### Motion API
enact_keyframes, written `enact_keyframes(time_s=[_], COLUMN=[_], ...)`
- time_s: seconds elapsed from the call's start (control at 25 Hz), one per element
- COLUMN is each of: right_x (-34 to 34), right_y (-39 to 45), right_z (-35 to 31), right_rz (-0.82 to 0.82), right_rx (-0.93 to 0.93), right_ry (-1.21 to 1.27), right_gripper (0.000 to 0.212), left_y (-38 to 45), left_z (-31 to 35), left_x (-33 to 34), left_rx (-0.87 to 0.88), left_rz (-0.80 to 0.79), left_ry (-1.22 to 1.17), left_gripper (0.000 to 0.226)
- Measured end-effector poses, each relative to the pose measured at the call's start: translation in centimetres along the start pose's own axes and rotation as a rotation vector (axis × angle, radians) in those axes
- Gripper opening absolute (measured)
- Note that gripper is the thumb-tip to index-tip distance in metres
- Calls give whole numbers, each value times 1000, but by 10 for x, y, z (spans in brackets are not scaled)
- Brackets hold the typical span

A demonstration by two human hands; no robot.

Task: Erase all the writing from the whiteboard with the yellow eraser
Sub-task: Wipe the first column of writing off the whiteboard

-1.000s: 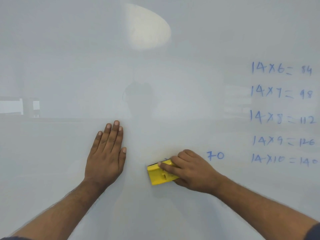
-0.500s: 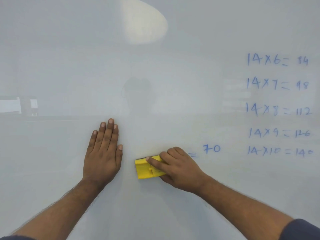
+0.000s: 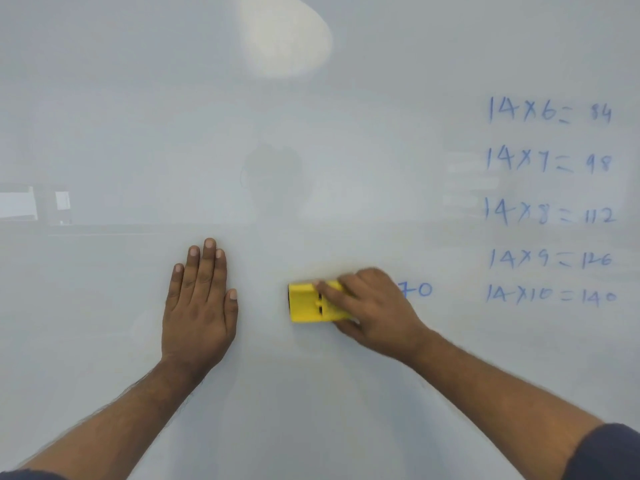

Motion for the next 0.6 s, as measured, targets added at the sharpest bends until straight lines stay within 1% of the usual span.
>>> enact_keyframes(time_s=[0.08, 0.16, 0.2, 0.32, 0.36, 0.4, 0.44, 0.48, 0.6], right_x=[3, -2, -6, -17, -18, -16, -13, -8, 0], right_y=[-33, -51, -51, -35, -31, -30, -34, -43, -84], right_z=[-6, 17, 36, 88, 92, 87, 77, 65, 43], right_rz=[-49, -71, -72, -37, -27, -18, -19, -31, -112], right_rx=[-131, -162, -123, 114, 179, 206, 192, 138, -75], right_ry=[-22, -62, -85, -107, -95, -74, -53, -43, -80], right_gripper=[48, 45, 46, 53, 54, 53, 53, 52, 47], left_y=[0, 0, -1, -2, -3, -3, -4, -4, -3], left_z=[-2, -3, -3, -1, 0, -1, -1, -1, -3], left_x=[0, 0, 1, 1, 1, 1, 1, 1, 0], left_rx=[6, 24, 32, 27, 21, 17, 14, 12, 6], left_rz=[-22, -46, -53, -35, -27, -23, -24, -25, -38], left_ry=[-7, 0, 4, 7, 4, 1, -3, -4, -2], left_gripper=[63, 64, 64, 64, 63, 63, 63, 63, 63])
Point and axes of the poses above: each hand's wrist, its own y-axis towards the middle knuckle, its own x-axis out of the palm, z = x × y, the point moved 10 cm from there along y, towards the middle knuckle, and after that the axes turned 15 degrees about -y, right-handed, at the moved point
